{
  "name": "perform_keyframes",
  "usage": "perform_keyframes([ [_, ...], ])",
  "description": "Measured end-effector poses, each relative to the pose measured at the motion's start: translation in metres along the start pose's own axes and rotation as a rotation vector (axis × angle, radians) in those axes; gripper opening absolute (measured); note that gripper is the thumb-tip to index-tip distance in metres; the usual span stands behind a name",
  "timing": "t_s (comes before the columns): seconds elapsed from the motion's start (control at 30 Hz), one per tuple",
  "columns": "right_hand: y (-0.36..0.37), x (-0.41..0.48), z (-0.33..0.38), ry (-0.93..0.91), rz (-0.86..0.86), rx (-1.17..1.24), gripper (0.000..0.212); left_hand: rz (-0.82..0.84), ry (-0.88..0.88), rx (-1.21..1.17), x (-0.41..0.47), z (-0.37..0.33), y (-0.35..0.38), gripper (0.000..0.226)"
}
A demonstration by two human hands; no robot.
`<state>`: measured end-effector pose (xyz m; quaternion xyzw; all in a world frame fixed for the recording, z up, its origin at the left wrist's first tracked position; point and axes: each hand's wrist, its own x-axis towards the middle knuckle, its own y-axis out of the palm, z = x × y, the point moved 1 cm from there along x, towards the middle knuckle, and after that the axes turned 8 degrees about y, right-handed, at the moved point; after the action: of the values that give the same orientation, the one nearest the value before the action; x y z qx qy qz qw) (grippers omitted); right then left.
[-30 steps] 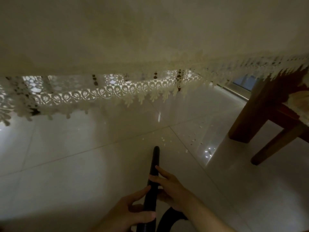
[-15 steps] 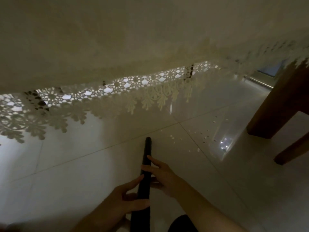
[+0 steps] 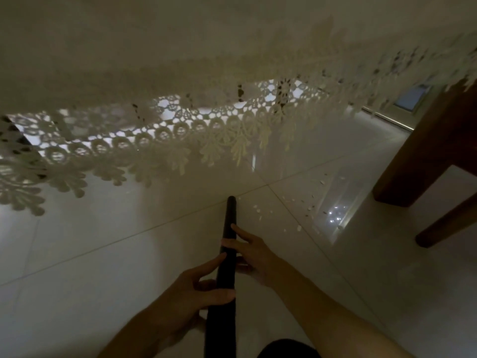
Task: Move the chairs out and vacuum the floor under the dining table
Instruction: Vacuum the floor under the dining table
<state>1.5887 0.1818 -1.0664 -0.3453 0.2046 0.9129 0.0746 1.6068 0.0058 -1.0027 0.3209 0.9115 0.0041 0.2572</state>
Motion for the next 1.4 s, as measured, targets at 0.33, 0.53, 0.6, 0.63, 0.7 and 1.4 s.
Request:
perform_keyframes([
  [0.33,-0.026,-0.016,0.0,-0.025,-0.047,0.058,0.074,0.094,-0.023,-0.008,0.008,0.0,0.017,0.095],
  [0.53,-0.029,-0.03,-0.01,-0.033,-0.064,0.077,0.074,0.135,-0.04,0.014,-0.001,0.004,0.023,0.089],
  [0.6,-0.027,-0.037,-0.015,-0.033,-0.075,0.08,0.074,0.148,-0.049,0.026,-0.007,0.006,0.023,0.098],
  [0.63,-0.026,-0.04,-0.017,-0.033,-0.079,0.081,0.074,0.155,-0.049,0.034,-0.009,0.007,0.023,0.1],
  [0.7,-0.025,-0.046,-0.022,-0.03,-0.083,0.087,0.074,0.171,-0.05,0.049,-0.014,0.009,0.022,0.101],
  [1.4,-0.049,-0.077,-0.033,-0.063,-0.149,0.08,0.078,0.246,-0.021,0.074,-0.015,0.023,0.044,0.092],
])
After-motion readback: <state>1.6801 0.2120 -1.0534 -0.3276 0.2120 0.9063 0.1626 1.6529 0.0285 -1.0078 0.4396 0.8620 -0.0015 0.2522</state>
